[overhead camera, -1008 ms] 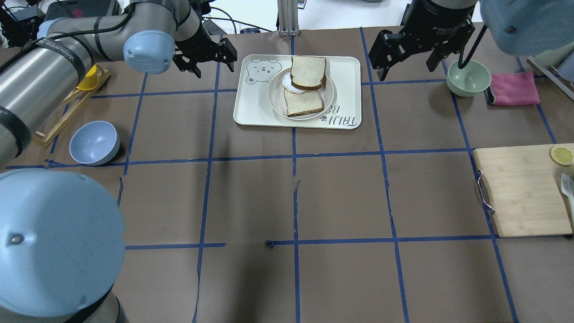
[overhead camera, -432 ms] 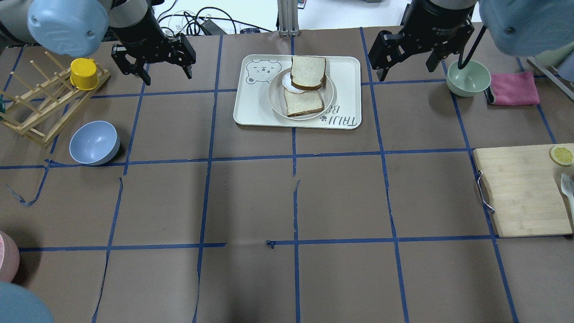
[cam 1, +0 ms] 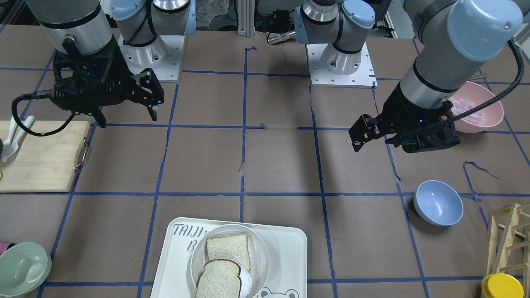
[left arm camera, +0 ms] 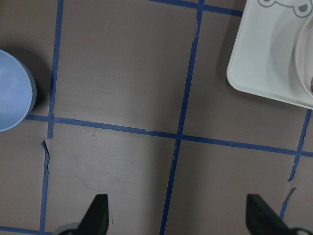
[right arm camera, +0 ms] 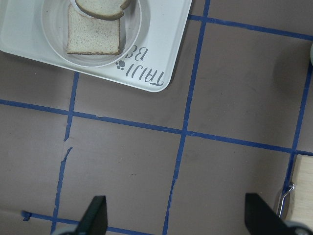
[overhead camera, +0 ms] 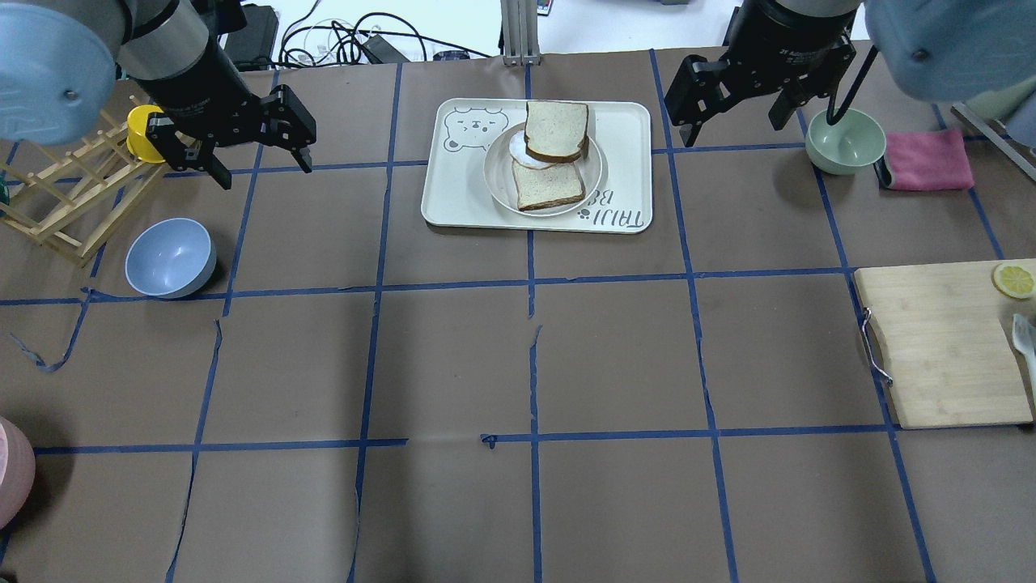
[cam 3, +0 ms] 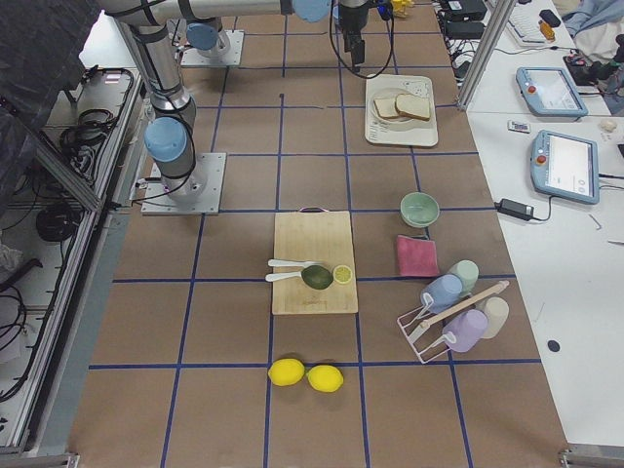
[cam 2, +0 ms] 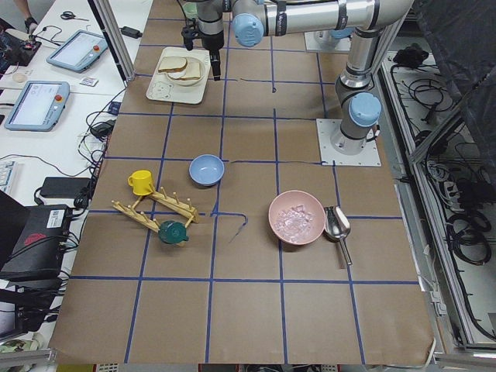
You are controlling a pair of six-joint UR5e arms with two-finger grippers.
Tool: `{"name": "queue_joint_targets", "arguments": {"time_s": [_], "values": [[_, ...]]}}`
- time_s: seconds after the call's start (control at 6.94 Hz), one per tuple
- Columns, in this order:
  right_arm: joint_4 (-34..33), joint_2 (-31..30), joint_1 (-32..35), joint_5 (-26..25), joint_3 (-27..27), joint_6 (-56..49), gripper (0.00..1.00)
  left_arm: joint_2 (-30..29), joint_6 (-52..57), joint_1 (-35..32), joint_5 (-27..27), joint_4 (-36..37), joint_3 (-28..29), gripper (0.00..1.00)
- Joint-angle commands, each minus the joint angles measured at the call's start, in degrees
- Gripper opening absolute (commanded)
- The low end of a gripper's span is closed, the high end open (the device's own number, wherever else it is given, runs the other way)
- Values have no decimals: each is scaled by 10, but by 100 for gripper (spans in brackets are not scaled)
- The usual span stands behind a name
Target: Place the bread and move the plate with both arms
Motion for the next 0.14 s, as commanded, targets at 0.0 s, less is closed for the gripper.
{"name": "queue_joint_targets", "arguments": {"time_s": [0.0], "values": [[0, 0, -1, -1, 0, 0, 100, 35, 12, 7, 2, 1, -39, 100]]}}
